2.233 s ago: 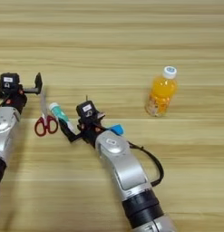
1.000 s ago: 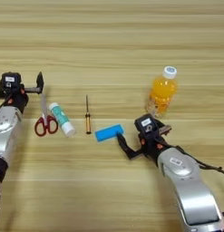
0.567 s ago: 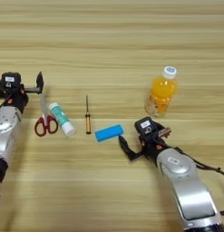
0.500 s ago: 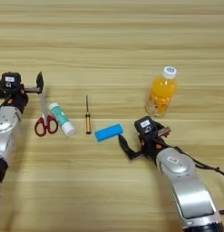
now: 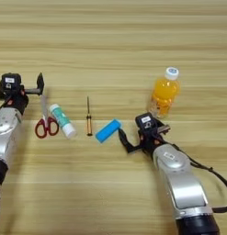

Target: Move the objects on the table

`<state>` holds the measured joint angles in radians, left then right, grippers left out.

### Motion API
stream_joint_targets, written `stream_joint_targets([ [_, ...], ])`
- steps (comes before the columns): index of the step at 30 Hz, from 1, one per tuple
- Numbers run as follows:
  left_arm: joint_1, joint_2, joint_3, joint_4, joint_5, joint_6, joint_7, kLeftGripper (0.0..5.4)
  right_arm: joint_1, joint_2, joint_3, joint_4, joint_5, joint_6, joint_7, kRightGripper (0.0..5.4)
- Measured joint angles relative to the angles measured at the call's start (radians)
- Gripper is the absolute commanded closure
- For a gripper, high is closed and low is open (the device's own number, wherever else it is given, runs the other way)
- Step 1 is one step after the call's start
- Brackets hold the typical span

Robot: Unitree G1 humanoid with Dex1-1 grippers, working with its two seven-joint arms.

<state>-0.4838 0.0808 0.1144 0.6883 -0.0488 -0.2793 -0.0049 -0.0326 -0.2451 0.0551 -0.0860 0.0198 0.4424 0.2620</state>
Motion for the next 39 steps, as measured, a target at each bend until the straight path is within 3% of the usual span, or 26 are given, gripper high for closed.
stream_joint_targets([
  [7,0.0,0.004,0.001,0.0,-0.001,0.0,-0.005,0.0,-0.061,0.054,-0.032,0.136,0.024,-0.088,-0.026,0.04],
  [13,0.0,0.008,0.002,0.0,-0.001,0.0,-0.007,0.0,-0.088,0.066,-0.035,0.199,0.029,-0.134,-0.023,0.04],
  [27,0.0,0.01,0.002,0.0,-0.001,0.0,-0.008,0.0,-0.085,0.083,-0.006,0.198,0.037,-0.151,-0.015,0.04],
  [33,0.0,0.01,0.002,0.0,-0.001,0.0,-0.008,0.0,-0.036,0.087,-0.026,0.134,0.042,-0.174,-0.037,0.04],
  [39,0.0,0.01,0.002,0.0,-0.001,0.0,-0.008,0.0,-0.031,0.095,-0.027,0.086,0.04,-0.212,-0.055,0.04],
])
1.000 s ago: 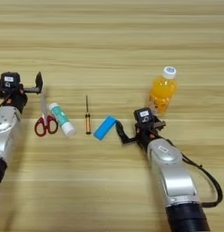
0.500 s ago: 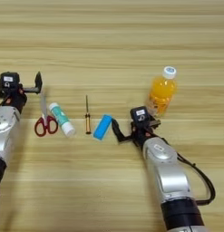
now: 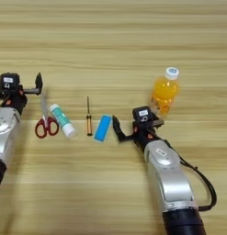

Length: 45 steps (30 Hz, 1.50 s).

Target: Move the objects on the table

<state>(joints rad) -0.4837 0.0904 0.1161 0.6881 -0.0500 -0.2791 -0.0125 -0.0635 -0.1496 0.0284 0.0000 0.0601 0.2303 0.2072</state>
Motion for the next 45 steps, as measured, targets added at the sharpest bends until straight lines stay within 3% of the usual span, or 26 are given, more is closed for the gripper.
stream_joint_targets([
  [9,0.0,-0.001,-0.001,-0.001,0.0,0.0,0.002,0.0,0.053,0.0,0.047,-0.094,-0.014,0.002,0.021,0.04],
  [21,0.0,-0.002,-0.002,-0.001,0.001,0.0,0.006,0.0,0.122,-0.026,0.134,-0.186,0.001,0.096,0.13,0.04],
  [45,0.0,-0.002,-0.002,-0.001,0.001,0.0,0.007,0.0,0.112,-0.025,0.162,-0.143,0.001,0.151,0.143,0.04],
])
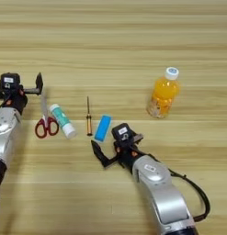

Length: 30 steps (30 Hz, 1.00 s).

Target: Move the objects on the table

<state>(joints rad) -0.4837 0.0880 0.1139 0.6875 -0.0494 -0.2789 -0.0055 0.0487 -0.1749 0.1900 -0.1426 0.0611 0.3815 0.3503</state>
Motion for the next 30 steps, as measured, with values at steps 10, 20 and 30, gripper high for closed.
stream_joint_targets([
  [10,0.0,0.0,0.0,0.0,0.0,0.0,-0.001,0.0,-0.038,0.017,-0.01,0.061,-0.011,-0.022,-0.044,0.04],
  [20,0.0,0.001,0.001,0.0,0.0,0.0,-0.002,0.0,-0.068,0.036,-0.028,0.109,-0.02,-0.041,-0.083,0.04],
  [30,0.0,0.002,0.002,0.0,0.0,0.0,-0.002,0.0,-0.052,0.026,-0.077,0.057,-0.033,0.019,-0.147,0.04],
])
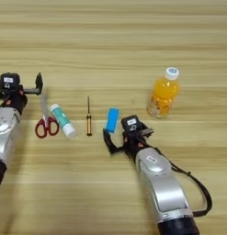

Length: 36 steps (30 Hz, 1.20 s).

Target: Move the objects on the table

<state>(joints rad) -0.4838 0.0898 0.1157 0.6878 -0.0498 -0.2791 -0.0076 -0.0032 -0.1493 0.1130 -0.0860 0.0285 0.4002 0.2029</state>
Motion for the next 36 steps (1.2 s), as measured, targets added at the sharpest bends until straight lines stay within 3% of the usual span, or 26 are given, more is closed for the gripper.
stream_joint_targets([
  [13,0.0,0.001,0.001,0.005,0.0,0.0,-0.004,0.0,0.009,0.003,-0.037,-0.009,0.014,0.014,-0.012,0.04],
  [30,-0.001,0.001,0.001,0.013,0.0,0.0,-0.005,0.0,-0.141,0.023,-0.069,0.225,0.04,-0.064,0.023,0.04],
  [36,-0.002,0.002,0.006,0.031,-0.002,-0.001,-0.012,0.0,-0.175,0.033,-0.081,0.279,0.041,-0.07,0.024,0.84],
])
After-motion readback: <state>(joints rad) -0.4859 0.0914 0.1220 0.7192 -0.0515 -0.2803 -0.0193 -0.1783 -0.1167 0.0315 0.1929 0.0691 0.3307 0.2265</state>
